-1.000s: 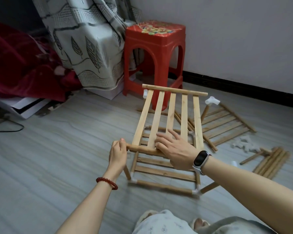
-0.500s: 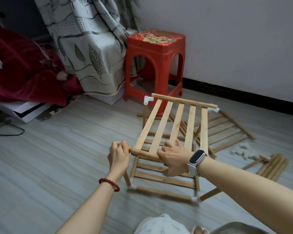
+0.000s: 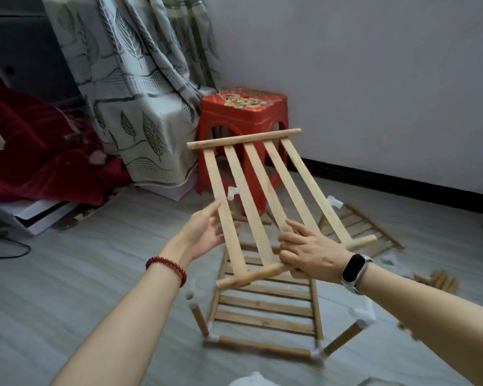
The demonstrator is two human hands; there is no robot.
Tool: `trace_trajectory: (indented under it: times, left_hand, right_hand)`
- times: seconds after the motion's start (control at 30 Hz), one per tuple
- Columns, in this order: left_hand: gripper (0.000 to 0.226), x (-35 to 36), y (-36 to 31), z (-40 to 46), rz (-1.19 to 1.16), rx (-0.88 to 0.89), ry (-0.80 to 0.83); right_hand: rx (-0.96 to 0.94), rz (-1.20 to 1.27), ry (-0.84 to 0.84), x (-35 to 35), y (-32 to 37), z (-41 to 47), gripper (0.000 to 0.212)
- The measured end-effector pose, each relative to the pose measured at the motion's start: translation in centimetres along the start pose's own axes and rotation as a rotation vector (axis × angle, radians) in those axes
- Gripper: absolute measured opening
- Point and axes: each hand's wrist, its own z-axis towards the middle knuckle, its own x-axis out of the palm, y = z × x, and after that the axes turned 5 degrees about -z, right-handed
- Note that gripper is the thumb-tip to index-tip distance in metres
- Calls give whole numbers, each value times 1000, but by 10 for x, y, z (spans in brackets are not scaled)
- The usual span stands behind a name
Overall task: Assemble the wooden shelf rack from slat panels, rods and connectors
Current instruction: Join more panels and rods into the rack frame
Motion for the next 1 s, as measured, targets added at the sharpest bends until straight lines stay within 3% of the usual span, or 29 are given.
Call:
trace_trajectory:
  times: [0.1, 0.23, 0.33, 0.4, 0.47, 0.53, 0.63, 0.73, 0.87, 1.0]
  left_hand:
    - [16, 15, 6, 6, -158, 113, 8]
    - [21, 25, 31, 10, -317, 185, -40]
    - [29, 37, 48, 18, -456, 160, -134]
    - [49, 44, 55, 22, -518, 102, -186]
    - [58, 50, 64, 25, -553, 54, -212]
    - [56, 50, 71, 25, -582, 37, -212]
    - [42, 43, 72, 19, -608, 57, -130]
    - [37, 33, 66, 13, -489, 54, -26]
    - [35, 21, 63, 8, -225, 65, 77]
    - [33, -6, 55, -5, 220, 110, 42]
  right_hand:
    - [-47, -18, 38, 1, -8, -17, 26]
    - [105, -14, 275, 1, -26, -37, 60]
    - [283, 181, 382, 8, -27, -36, 50]
    - [474, 345, 244, 6, -16, -19, 35]
    - [578, 385, 169, 6, -6, -1, 40]
    - [583, 286, 159, 13, 5, 12, 47]
    - [567, 145, 121, 21, 16, 26, 37]
    - [623, 156, 94, 28, 26, 38, 32]
    - [805, 355, 141, 40, 36, 50, 61]
    - [797, 443, 153, 53, 31, 39, 71]
